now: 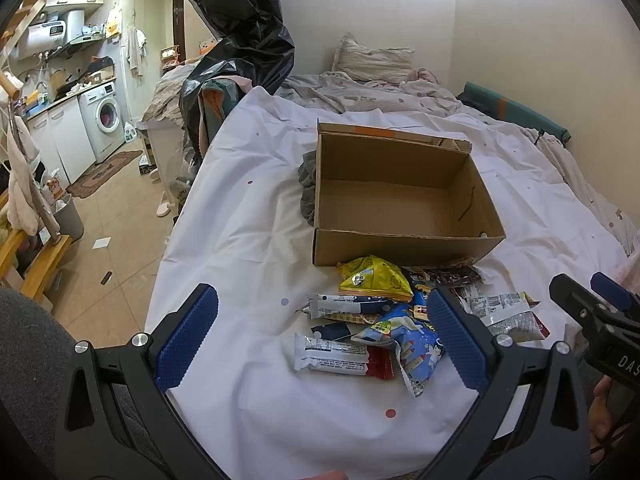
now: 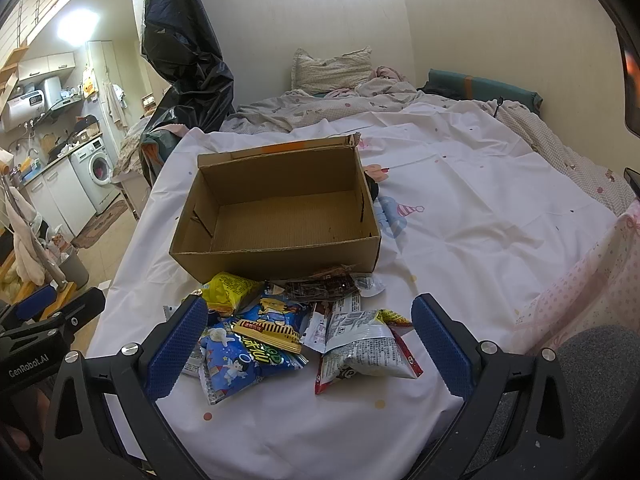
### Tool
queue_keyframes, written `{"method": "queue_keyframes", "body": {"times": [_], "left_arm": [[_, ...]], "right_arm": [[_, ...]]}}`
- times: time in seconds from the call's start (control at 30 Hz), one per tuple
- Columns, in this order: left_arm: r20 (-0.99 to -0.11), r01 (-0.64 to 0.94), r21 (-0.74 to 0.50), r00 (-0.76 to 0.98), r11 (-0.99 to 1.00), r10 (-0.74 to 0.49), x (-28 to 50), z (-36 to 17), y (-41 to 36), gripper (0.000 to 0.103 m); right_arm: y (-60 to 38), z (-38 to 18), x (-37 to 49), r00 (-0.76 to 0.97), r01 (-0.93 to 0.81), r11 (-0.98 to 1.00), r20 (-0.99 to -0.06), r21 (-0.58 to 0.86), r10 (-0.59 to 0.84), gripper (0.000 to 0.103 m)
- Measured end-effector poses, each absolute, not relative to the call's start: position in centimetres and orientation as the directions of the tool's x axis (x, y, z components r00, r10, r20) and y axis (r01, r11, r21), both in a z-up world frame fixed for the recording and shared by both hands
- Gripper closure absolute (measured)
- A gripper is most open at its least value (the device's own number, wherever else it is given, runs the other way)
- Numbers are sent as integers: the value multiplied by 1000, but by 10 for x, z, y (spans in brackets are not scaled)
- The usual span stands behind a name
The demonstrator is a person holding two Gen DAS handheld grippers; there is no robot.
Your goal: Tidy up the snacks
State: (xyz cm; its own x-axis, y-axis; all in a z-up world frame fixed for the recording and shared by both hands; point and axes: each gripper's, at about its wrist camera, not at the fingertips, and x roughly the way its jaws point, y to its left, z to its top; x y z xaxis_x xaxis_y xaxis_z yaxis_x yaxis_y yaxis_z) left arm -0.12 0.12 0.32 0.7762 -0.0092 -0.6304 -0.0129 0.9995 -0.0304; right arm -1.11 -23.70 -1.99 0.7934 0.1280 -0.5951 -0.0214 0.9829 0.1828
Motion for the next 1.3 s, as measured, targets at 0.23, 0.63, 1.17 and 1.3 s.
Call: {"method": "queue_keyframes", "body": {"times": [0.23,0.63,1.17,1.3], "left_arm": [[-630,-14,-32,777,999,-9,-1,2,1,0],[-630,-14,-32,776,999,-10,-1,2,1,0],[-627,-4,-29,779,1000,-15,-1,2,-1,0],[-626,-3,-28,780,1000,-15,-1,1,-1,0]], "right_arm": [[-237,-20,-11,793,-22,983,-595,183,128,0],[-237,-20,-11,794,-22,983,-595,181,128,0],[-236,-22,-10,793,-22,983,-595,180,126,0],[-237,-22,-10,793,-22,983,-596,181,127,0]]}}
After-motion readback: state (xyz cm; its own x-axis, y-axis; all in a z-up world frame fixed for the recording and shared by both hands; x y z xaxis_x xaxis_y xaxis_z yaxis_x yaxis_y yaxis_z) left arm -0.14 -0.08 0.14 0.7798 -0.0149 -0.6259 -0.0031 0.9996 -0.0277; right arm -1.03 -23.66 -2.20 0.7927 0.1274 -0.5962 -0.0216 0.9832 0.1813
